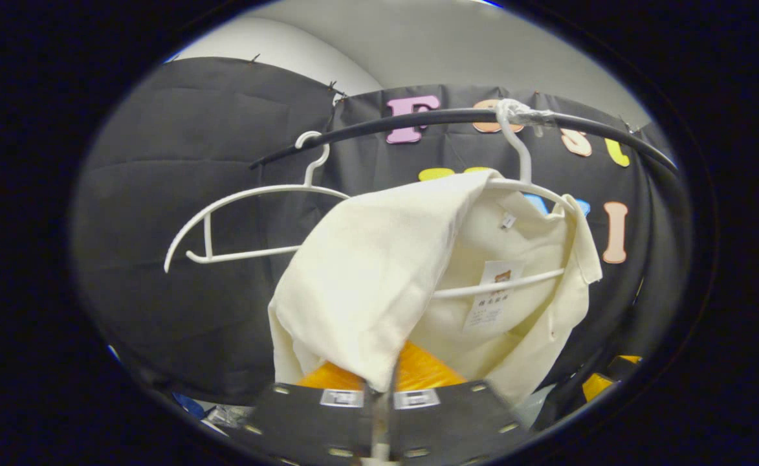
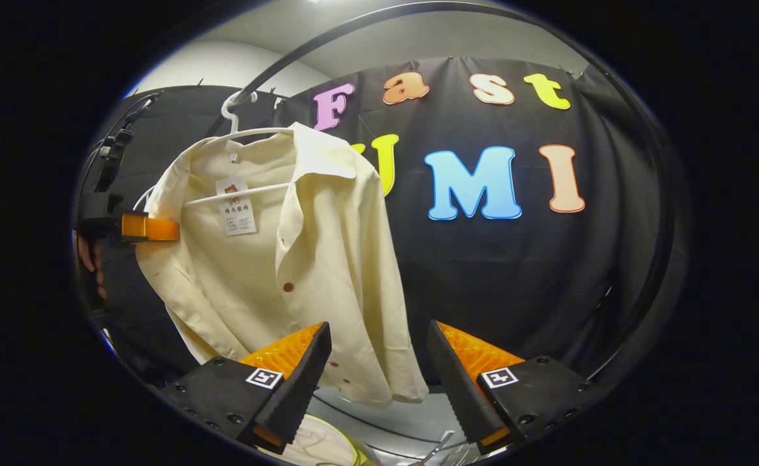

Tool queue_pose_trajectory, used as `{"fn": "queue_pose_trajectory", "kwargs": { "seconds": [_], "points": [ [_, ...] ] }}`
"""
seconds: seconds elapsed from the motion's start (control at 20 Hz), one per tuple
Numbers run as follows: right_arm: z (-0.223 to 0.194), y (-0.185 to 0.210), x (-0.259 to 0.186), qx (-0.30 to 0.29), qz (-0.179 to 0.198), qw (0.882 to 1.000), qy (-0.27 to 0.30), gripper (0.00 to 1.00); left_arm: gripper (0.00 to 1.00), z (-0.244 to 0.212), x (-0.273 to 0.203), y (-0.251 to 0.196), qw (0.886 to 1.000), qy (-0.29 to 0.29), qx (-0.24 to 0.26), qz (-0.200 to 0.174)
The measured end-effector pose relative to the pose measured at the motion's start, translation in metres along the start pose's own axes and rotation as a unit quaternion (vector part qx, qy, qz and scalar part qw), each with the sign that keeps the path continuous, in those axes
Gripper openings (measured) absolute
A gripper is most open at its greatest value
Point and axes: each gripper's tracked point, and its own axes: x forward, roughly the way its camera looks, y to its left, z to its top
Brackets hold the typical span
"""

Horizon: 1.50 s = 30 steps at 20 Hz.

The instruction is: Grasp the clothes on the hanger with both hands and then place them into the laundry hamper below.

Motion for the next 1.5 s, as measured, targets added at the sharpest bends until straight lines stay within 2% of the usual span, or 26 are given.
{"fn": "queue_pose_trajectory", "kwargs": {
  "seconds": [0.05, 0.15, 0.2, 0.45, 0.6, 0.65, 0.75, 1.05, 1.1, 1.15, 1.35, 1.4, 1.5],
  "points": [
    [0.002, 0.008, 0.002, 0.0, 0.003, 1.0, -0.001, 0.96, 0.01, 0.0, -0.004, -0.003, 1.0, 0.005, -0.014, -0.017],
    [0.01, 0.027, 0.0, -0.001, 0.009, 1.0, -0.009, 0.93, 0.02, 0.001, -0.015, -0.009, 0.999, 0.005, -0.028, -0.045],
    [0.016, 0.036, 0.0, 0.0, 0.012, 1.0, -0.012, 0.96, 0.02, 0.005, -0.021, -0.008, 0.998, 0.003, -0.027, -0.058],
    [0.058, 0.074, 0.005, 0.033, 0.021, 0.998, -0.04, 0.95, 0.01, 0.026, -0.05, -0.008, 0.993, -0.006, -0.03, -0.116],
    [0.082, 0.088, 0.024, 0.052, 0.018, 0.997, -0.054, 0.96, 0.01, 0.037, -0.053, -0.006, 0.989, -0.008, -0.036, -0.144],
    [0.088, 0.094, 0.03, 0.062, 0.019, 0.996, -0.059, 0.93, 0.01, 0.042, -0.055, -0.005, 0.988, -0.012, -0.036, -0.151],
    [0.099, 0.1, 0.044, 0.076, 0.011, 0.995, -0.069, 0.95, 0.01, 0.05, -0.06, -0.004, 0.986, -0.013, -0.039, -0.164],
    [0.097, 0.091, 0.089, 0.062, -0.048, 0.995, -0.067, 0.96, 0.01, 0.061, -0.062, 0.009, 0.985, -0.021, -0.007, -0.174],
    [0.099, 0.087, 0.093, 0.053, -0.06, 0.994, -0.074, 0.92, 0.01, 0.063, -0.063, 0.011, 0.985, -0.025, 0.001, -0.174],
    [0.1, 0.081, 0.097, 0.043, -0.071, 0.993, -0.078, 0.95, 0.01, 0.066, -0.065, 0.014, 0.984, -0.025, 0.005, -0.175],
    [0.108, 0.062, 0.113, 0.03, -0.086, 0.992, -0.085, 0.95, 0.01, 0.066, -0.062, 0.015, 0.984, -0.019, -0.012, -0.175],
    [0.109, 0.055, 0.114, 0.024, -0.093, 0.992, -0.086, 0.92, 0.01, 0.066, -0.061, 0.017, 0.985, -0.02, -0.012, -0.172],
    [0.115, 0.043, 0.107, 0.014, -0.103, 0.99, -0.097, 0.31, 0.01, 0.068, -0.061, 0.019, 0.985, -0.022, -0.008, -0.171]
  ]
}}
